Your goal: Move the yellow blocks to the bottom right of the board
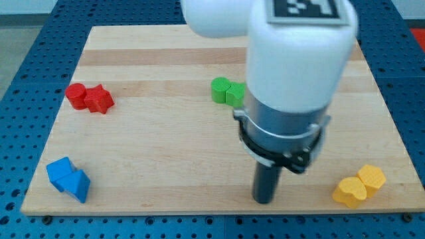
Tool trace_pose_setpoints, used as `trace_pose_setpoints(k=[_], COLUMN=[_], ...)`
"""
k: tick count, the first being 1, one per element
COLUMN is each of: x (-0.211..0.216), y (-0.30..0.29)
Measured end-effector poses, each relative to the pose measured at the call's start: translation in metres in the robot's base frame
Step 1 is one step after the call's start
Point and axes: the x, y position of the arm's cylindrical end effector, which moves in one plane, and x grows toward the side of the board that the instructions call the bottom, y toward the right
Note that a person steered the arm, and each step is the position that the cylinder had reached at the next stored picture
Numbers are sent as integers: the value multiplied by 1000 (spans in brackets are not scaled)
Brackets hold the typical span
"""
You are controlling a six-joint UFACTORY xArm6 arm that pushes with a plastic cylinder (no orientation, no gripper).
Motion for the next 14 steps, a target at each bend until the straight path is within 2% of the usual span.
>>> trace_pose_setpoints(k=[3,7,14], x=[7,7,-15], y=[56,91,102])
